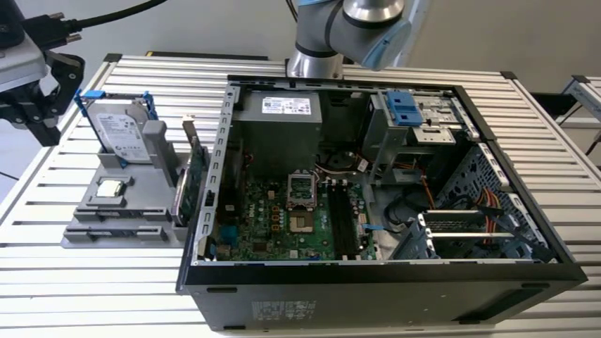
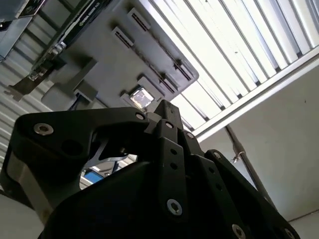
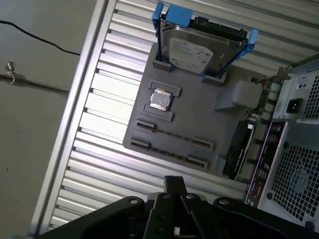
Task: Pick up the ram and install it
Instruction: 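Pick up the ram and move it above insertion slot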
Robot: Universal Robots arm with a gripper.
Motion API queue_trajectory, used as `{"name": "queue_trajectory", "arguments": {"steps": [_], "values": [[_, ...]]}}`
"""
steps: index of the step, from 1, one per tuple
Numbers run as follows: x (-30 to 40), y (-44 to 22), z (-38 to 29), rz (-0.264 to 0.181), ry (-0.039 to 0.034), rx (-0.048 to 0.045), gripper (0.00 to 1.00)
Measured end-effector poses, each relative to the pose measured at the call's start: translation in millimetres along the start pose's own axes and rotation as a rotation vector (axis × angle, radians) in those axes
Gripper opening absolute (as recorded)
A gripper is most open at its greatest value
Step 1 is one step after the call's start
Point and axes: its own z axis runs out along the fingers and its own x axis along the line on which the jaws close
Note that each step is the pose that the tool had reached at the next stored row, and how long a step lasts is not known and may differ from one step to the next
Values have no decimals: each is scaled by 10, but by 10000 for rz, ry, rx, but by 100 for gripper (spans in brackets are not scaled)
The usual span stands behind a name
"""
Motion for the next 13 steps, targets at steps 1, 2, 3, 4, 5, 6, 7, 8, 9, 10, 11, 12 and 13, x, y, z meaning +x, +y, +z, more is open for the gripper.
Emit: {"name": "queue_trajectory", "arguments": {"steps": [1, 2, 3, 4, 5, 6, 7, 8, 9, 10, 11, 12, 13], "values": [[0, 1, 0, -102, 5, 3, 0], [0, 2, 0, -207, 9, 5, 0], [-1, 2, 0, -305, 14, 8, 0], [-1, 3, 0, -409, 20, 10, 0], [-1, 4, 1, -508, 23, 12, 0], [-2, 5, 0, -614, 29, 15, 0], [-2, 6, 0, -719, 34, 18, 0], [-2, 6, 1, -823, 38, 20, 0], [-2, 7, 1, -926, 43, 22, 0], [-2, 8, 1, -1040, 48, 25, 0], [-3, 8, 1, -1147, 53, 28, 0], [-3, 9, 0, -1254, 59, 31, 0], [-3, 9, 0, -1371, 64, 34, 0]]}}
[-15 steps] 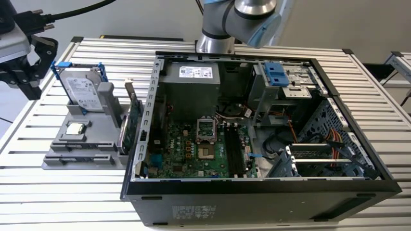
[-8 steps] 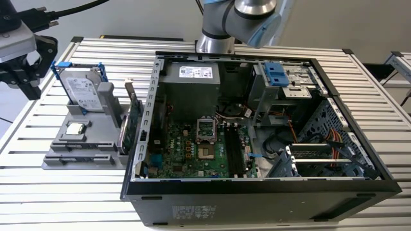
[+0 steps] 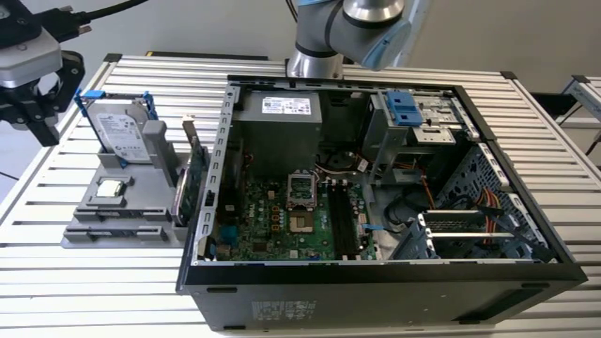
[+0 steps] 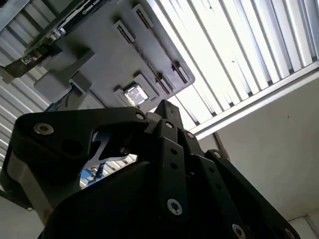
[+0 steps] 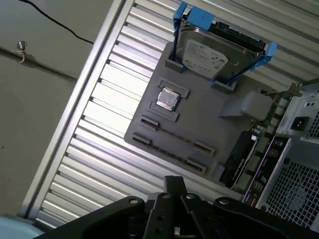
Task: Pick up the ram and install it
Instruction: 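Pick up the ram and move it above insertion slot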
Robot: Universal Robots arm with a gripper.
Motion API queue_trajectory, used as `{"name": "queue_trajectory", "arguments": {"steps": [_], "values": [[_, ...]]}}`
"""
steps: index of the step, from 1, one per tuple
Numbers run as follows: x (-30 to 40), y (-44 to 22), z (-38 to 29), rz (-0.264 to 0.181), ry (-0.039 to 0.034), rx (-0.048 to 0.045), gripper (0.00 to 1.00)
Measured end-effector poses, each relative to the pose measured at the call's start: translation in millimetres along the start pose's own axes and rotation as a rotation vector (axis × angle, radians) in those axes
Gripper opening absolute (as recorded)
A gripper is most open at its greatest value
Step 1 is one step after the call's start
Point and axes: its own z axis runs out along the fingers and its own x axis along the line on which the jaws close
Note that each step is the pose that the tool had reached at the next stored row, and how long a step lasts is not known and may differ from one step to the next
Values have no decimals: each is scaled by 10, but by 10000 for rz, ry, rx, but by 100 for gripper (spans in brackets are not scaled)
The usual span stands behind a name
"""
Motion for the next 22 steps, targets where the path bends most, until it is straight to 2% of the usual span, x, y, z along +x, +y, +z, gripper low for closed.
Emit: {"name": "queue_trajectory", "arguments": {"steps": [22], "values": [[-4, 9, 1, -2596, 123, 63, 0]]}}
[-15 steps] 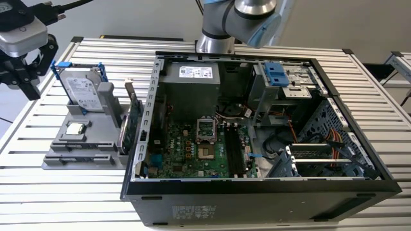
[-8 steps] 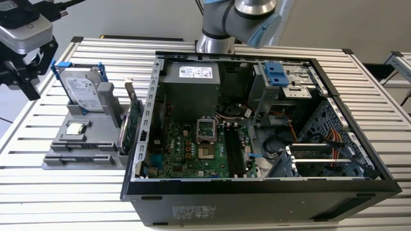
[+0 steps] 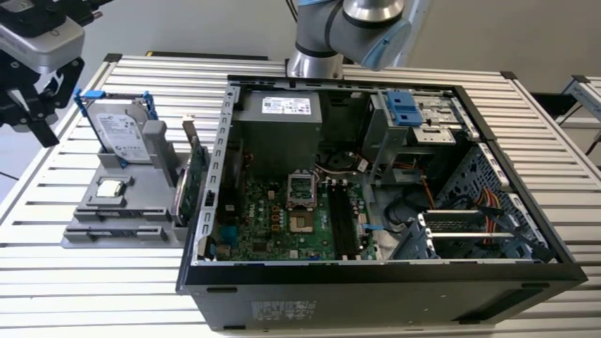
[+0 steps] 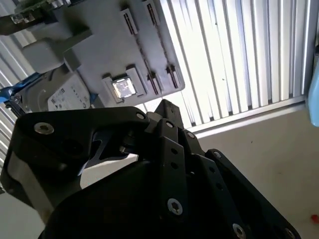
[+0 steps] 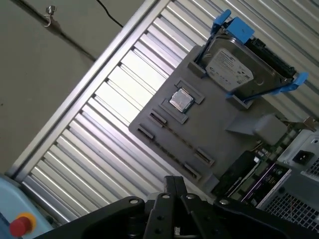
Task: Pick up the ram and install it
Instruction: 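Pick up the ram and move it above insertion slot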
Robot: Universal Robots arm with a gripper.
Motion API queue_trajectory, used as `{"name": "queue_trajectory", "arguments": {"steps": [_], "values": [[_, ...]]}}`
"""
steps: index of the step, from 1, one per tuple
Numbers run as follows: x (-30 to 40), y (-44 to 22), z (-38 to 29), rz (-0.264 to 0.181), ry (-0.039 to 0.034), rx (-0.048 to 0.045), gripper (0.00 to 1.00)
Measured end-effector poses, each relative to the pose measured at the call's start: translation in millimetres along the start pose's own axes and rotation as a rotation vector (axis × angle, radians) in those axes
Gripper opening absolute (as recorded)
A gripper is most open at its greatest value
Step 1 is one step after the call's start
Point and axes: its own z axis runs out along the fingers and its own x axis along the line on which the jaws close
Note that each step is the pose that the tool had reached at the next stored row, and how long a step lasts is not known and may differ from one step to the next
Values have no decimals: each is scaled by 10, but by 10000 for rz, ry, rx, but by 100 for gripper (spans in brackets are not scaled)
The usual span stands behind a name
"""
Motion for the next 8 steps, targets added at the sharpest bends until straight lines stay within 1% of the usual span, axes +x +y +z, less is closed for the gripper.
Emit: {"name": "queue_trajectory", "arguments": {"steps": [8], "values": [[-3, 4, 0, -965, 46, 23, 0]]}}
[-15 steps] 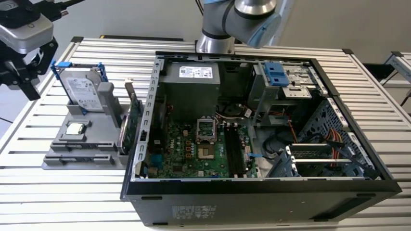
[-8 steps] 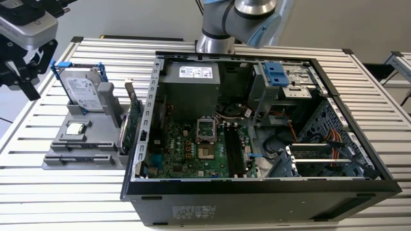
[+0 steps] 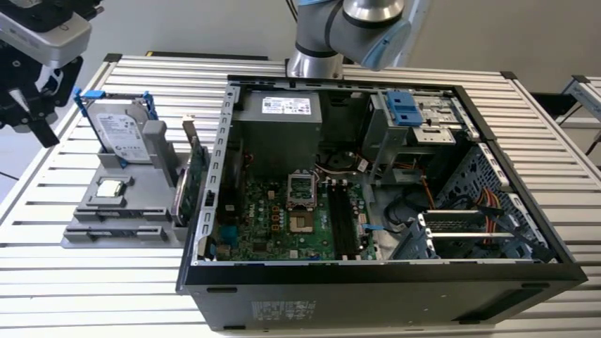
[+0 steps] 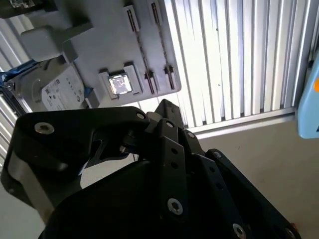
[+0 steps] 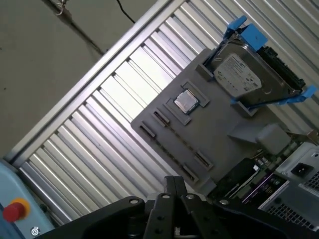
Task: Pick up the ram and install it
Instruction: 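Pick up the ram and move it above insertion slot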
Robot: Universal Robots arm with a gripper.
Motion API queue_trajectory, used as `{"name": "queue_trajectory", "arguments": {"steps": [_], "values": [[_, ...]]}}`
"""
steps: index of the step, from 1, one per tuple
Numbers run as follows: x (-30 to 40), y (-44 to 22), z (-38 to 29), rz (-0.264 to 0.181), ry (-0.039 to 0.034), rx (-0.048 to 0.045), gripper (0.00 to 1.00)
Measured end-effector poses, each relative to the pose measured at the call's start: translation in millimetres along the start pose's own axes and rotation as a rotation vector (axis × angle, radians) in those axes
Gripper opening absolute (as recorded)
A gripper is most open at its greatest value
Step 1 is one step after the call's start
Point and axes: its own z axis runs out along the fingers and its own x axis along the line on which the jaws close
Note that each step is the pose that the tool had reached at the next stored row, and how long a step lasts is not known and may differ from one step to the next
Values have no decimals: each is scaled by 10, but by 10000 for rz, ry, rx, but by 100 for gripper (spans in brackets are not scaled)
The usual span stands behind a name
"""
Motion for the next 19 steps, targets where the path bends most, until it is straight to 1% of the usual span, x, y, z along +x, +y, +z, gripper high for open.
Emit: {"name": "queue_trajectory", "arguments": {"steps": [5, 6, 19], "values": [[-2, 2, 0, -618, 30, 15, 0], [-4, 4, 0, -1152, 55, 28, 0], [-11, 11, 1, -2768, 130, 67, 0]]}}
